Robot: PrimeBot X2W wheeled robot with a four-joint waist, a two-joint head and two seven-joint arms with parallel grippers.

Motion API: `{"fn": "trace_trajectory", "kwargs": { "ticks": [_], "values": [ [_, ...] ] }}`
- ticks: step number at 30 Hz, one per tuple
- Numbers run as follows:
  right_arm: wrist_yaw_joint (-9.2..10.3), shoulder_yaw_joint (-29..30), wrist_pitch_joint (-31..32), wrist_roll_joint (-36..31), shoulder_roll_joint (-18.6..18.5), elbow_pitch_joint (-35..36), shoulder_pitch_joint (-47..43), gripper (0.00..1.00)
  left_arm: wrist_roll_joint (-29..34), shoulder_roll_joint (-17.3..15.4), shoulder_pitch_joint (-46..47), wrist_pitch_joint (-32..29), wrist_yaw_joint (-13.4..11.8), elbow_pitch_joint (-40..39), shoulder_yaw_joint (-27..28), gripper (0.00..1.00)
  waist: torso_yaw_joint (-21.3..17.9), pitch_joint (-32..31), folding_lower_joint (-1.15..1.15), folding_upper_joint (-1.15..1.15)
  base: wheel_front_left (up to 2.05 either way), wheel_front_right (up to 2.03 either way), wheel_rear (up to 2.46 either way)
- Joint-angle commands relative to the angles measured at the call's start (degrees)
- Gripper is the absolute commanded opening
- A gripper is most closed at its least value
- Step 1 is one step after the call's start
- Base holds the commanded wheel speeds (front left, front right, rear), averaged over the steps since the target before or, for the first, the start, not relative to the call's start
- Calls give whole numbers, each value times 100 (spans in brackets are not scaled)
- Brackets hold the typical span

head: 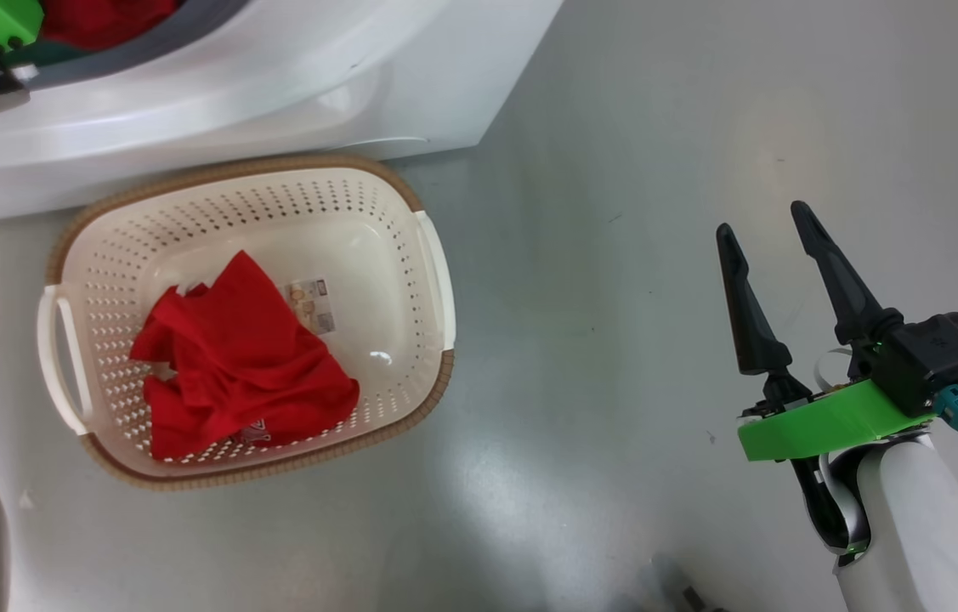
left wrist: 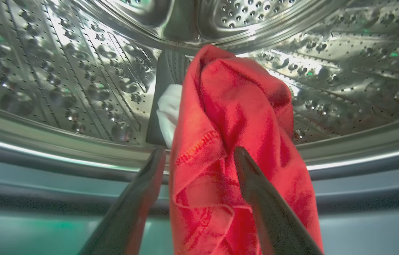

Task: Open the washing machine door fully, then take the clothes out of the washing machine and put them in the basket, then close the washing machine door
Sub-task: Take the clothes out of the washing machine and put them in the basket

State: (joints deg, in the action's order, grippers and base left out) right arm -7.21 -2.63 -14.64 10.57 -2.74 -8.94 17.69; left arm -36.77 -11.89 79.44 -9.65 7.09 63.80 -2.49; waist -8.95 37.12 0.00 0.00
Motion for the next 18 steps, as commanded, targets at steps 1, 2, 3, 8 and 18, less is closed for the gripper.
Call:
{"fn": "trace_trajectory", "kwargs": {
  "ticks": [1, 2, 3, 8, 18],
  "values": [
    [-28, -133, -36, 63, -14, 121, -72, 100, -55, -323, 127, -145, 37, -110, -68, 100, -71, 38, 0, 0, 0, 0, 0],
    [-28, -135, -36, 79, -14, 121, -77, 100, -64, -344, 141, -228, 37, -106, -132, 100, -87, 49, 0, 0, 0, 0, 0],
    [-28, -141, -36, 100, -14, 122, -81, 100, -42, -382, 151, -283, 37, -93, -203, 100, -104, 60, 0, 0, 0, 0, 0],
    [-28, -192, -36, 199, -14, 147, -83, 100, 285, -591, 224, -323, 16, 117, -566, 100, -173, 117, 0, 0, 0, 0, 0],
    [-28, -225, -36, 281, -14, 156, -73, 100, 546, -604, 358, -56, -38, 393, -897, 8, -215, 180, 0, 0, 0, 0, 0]
  ]
}}
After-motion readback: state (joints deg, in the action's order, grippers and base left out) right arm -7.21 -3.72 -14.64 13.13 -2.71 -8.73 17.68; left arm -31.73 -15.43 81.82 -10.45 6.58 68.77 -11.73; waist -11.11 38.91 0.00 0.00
